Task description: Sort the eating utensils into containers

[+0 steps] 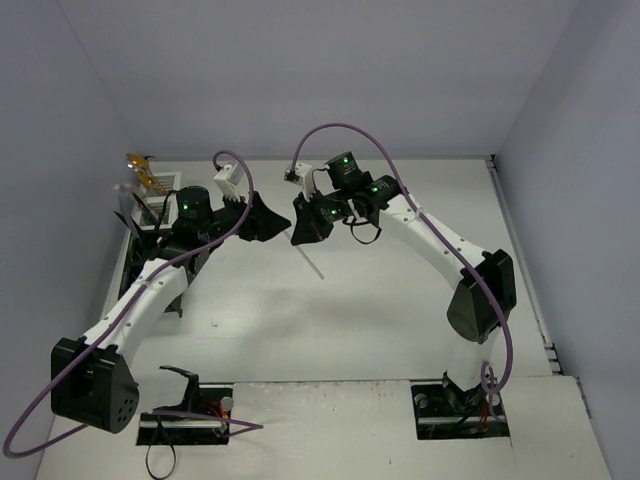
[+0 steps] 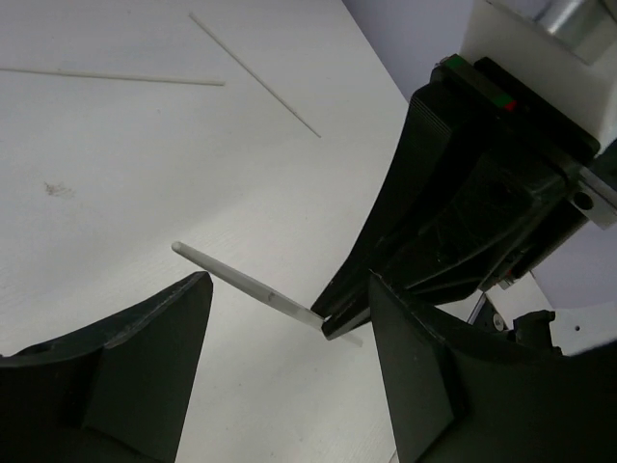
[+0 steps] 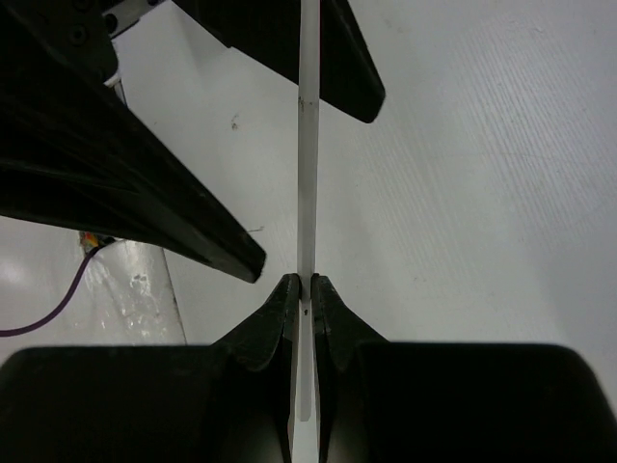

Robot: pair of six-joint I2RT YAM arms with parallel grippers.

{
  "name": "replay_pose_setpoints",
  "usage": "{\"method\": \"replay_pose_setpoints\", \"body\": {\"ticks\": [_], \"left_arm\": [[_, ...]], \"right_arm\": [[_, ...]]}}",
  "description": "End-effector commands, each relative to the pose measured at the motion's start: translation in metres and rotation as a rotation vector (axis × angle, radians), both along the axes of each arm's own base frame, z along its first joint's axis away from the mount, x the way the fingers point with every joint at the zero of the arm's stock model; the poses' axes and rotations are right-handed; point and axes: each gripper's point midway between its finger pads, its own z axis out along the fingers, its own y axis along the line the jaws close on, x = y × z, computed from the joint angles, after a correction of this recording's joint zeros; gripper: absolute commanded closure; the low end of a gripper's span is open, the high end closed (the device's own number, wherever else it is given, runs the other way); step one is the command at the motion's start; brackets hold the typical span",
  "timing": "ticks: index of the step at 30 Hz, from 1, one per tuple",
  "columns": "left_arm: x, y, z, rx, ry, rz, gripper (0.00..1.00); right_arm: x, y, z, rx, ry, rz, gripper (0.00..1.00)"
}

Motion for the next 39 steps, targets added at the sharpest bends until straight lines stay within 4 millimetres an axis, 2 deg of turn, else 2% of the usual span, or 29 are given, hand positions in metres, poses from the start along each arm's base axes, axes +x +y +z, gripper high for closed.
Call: {"method": "replay_pose_setpoints", "body": {"ticks": [1,2,4,5,6,7,8,9,10,11,12,13,16,18,21,25,29,31,39], "left_arm": [[0.015,-0.004,0.056,-0.058,-0.162,0.02,0.43],[0.015,-0.005,0.056,-0.058,-0.161,0.02,0.46],[0.015,-0.006,0.058,-0.064,-0.159,0.015,0.71],[0.015,-0.006,0.06,-0.068,-0.158,0.012,0.79],[0.013,-0.006,0.062,-0.075,-0.157,0.012,0.92],[0.012,-0.005,0.063,-0.081,-0.153,0.013,1.0],[0.011,-0.002,0.064,-0.087,-0.15,0.017,1.0],[0.009,0.001,0.066,-0.096,-0.149,0.021,1.0],[0.008,0.006,0.07,-0.105,-0.146,0.029,1.0],[0.007,0.013,0.074,-0.111,-0.145,0.042,1.0],[0.008,0.024,0.079,-0.106,-0.148,0.067,1.0],[0.005,0.033,0.08,-0.086,-0.138,0.079,1.0],[0.0,0.082,0.088,0.049,-0.142,0.178,1.0],[-0.005,0.123,0.099,0.184,-0.182,0.274,1.0],[-0.029,0.176,0.12,0.4,-0.251,0.371,1.0],[-0.059,0.215,0.132,0.626,-0.31,0.421,1.0],[-0.07,0.248,0.13,0.798,-0.301,0.51,1.0],[-0.069,0.259,0.124,0.845,-0.284,0.531,1.0],[-0.039,0.279,0.085,0.824,-0.296,0.512,1.0]], "right_arm": [[-0.004,0.009,0.048,0.107,-0.076,0.033,1.0],[-0.004,0.009,0.049,0.108,-0.077,0.034,1.0],[-0.006,0.009,0.049,0.11,-0.082,0.041,1.0],[-0.006,0.01,0.05,0.112,-0.082,0.042,1.0],[-0.006,0.009,0.05,0.111,-0.084,0.041,1.0],[-0.006,0.009,0.05,0.11,-0.084,0.041,0.97],[-0.006,0.009,0.049,0.108,-0.084,0.037,0.8],[-0.005,0.008,0.049,0.105,-0.084,0.03,0.47],[-0.002,0.006,0.048,0.098,-0.087,0.015,0.28],[0.001,0.004,0.048,0.091,-0.092,0.0,0.15],[0.002,0.003,0.049,0.09,-0.096,-0.009,0.06],[0.01,-0.005,0.05,0.089,-0.095,-0.035,0.02],[0.03,-0.028,0.056,0.103,-0.087,-0.1,0.0],[0.051,-0.054,0.058,0.106,-0.084,-0.177,0.0],[0.065,-0.076,0.05,0.076,-0.094,-0.242,0.0],[0.072,-0.094,0.029,0.001,-0.122,-0.297,0.0],[0.078,-0.103,0.01,-0.064,-0.129,-0.335,0.02],[0.081,-0.106,0.005,-0.087,-0.135,-0.351,0.02],[0.087,-0.114,-0.003,-0.13,-0.152,-0.385,0.03]]}}
